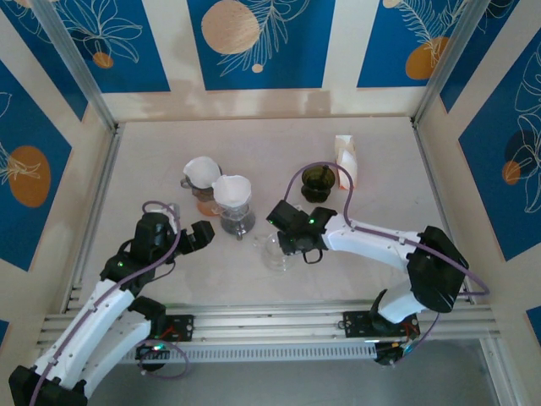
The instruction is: Place the coffee filter in the dripper
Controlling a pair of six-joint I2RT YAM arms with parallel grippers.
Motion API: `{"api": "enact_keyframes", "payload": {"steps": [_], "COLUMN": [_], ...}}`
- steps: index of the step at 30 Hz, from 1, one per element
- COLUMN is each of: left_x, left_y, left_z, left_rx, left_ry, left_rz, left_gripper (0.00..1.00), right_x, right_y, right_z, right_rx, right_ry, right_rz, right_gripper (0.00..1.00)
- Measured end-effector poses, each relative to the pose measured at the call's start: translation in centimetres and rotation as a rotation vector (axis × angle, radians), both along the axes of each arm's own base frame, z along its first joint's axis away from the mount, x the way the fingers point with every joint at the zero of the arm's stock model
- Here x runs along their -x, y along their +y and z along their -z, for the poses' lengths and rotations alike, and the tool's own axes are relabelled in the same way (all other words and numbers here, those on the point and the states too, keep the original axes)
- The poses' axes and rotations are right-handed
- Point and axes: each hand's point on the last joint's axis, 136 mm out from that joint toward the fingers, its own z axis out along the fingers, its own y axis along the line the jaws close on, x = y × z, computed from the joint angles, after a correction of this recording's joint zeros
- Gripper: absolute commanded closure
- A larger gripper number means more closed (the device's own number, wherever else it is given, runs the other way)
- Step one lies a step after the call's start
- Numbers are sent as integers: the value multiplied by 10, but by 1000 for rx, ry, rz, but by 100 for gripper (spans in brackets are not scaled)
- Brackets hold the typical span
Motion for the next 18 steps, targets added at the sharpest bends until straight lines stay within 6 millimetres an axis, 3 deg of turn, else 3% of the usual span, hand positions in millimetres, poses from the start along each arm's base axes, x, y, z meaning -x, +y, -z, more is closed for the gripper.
{"api": "enact_keyframes", "payload": {"steps": [4,9,14,18], "left_x": [-1,-2,-2,-2], "left_y": [0,-1,-2,-2], "left_z": [-1,-2,-1,-2], "left_rx": [1,5,11,16], "left_ry": [-4,-13,-15,-19], "left_rz": [0,0,3,3], "left_gripper": [0,0,0,0], "right_x": [-12,-58,-114,-150], "right_y": [-9,-47,-98,-117], "right_z": [-17,-40,-34,-26], "right_rx": [-55,-172,-254,-290], "right_ry": [-30,-81,-81,-74], "right_rz": [48,253,524,640], "right_gripper": [51,46,46,46]}}
